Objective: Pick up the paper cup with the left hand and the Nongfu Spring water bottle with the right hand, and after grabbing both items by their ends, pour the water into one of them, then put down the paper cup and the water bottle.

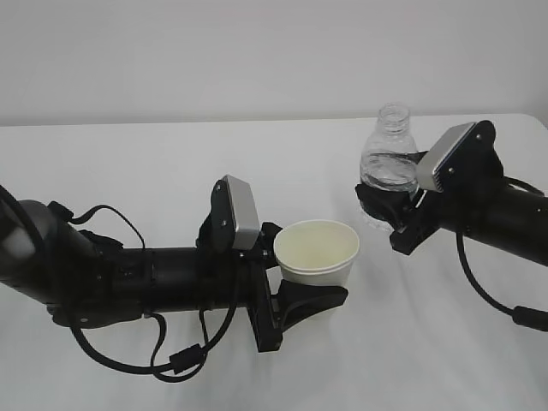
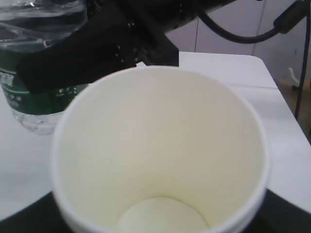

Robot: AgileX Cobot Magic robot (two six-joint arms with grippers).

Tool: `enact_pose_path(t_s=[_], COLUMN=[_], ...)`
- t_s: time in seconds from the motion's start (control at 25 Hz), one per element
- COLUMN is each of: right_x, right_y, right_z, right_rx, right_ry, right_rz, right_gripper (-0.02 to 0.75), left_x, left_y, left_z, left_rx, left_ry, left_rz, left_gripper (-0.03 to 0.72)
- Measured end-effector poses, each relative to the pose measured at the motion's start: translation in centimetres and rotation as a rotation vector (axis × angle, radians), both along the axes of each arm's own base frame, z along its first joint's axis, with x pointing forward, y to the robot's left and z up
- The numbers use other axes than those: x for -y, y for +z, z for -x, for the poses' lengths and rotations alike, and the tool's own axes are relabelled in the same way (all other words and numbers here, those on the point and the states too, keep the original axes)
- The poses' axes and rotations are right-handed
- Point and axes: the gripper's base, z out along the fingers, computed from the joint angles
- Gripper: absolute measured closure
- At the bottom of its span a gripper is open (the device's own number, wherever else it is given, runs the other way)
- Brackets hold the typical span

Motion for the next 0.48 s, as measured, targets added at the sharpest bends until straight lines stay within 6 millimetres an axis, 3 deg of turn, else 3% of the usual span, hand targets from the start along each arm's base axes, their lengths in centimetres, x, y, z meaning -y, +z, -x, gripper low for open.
enact_pose_path(t_s=[0.2,0.48], right_x=[-0.3,-2.4], right_y=[0.3,0.5], right_z=[-0.5,-0.4], right_rx=[0.040,0.136], right_ry=[0.026,0.120], right_rz=[0.056,0.188], right_gripper=[0.272,0.272], left_x=[0.0,0.0], left_y=[0.0,0.0], left_z=[0.0,0.0], left_rx=[0.000,0.000], left_ry=[0.000,0.000], left_rz=[0.000,0.000], left_gripper=[0.218,0.218])
